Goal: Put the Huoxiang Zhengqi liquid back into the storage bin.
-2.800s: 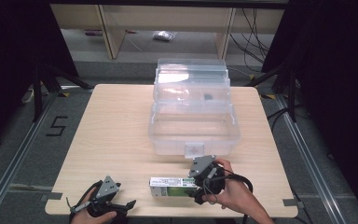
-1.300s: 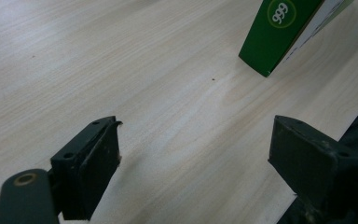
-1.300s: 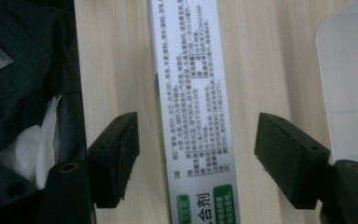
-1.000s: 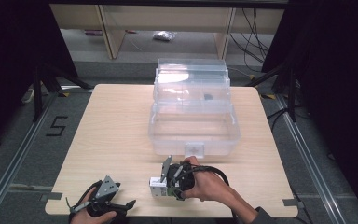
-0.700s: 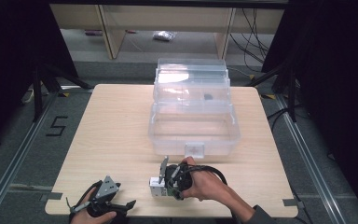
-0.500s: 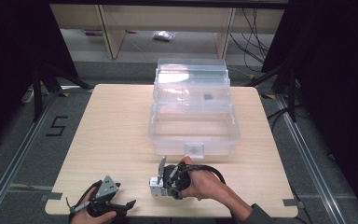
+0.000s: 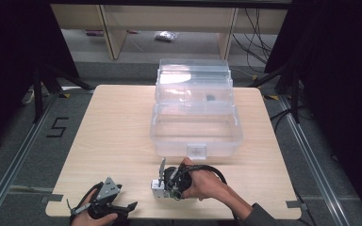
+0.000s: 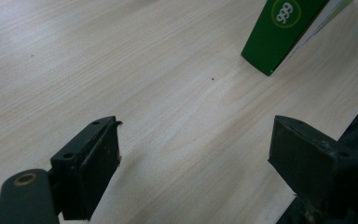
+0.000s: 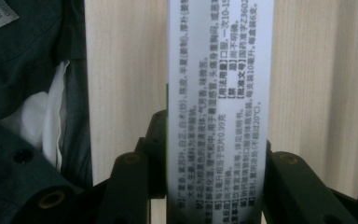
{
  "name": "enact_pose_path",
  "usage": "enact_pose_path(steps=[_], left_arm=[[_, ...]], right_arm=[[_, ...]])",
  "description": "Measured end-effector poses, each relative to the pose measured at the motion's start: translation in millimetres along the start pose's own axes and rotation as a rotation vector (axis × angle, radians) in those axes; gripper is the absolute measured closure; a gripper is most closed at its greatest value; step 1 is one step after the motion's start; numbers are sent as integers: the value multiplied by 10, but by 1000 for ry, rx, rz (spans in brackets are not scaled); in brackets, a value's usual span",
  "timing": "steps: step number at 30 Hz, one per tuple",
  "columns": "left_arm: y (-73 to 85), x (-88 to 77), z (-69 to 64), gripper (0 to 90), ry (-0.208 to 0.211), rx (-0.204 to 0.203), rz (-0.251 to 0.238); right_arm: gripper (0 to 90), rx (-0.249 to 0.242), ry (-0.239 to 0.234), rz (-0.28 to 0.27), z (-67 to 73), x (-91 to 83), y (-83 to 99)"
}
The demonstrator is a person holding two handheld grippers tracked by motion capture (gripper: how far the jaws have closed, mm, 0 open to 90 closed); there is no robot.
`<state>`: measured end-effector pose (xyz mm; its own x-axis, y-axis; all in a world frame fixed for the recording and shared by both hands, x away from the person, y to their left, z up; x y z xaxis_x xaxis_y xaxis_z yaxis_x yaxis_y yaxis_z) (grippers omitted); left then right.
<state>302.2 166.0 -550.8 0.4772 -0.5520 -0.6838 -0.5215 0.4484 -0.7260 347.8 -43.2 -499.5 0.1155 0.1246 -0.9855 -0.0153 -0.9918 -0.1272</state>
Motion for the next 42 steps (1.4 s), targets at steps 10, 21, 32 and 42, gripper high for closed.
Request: enact_pose_path(steps=[10,21,32,42], left_arm=[[-3,0,-3,156,1,-1,-3],[5,1,6,156,-10,-6,6],[6,2,13,156,-7,-7,6],[5,-1,8,156,-2,-9,1]], right_arm=[[644,24,-43,-42,-51,-156,126],[645,8,-24,-74,-194,-367,347],[646,79,-12,-84,-282,-595,645],[646,126,12,-79,-413,-776,875]])
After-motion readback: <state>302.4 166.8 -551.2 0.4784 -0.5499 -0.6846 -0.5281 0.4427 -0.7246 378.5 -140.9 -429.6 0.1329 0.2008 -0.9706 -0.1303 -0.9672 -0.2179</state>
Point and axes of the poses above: each handheld gripper's, and its own axes: x roughly forward along the jaws, y roughly out of its underside, z roughly to its left, the point moved 6 cm from there along x, roughly forward along the jaws, and after that the axes turned 2 degrees about y, right-handed, at the moved point
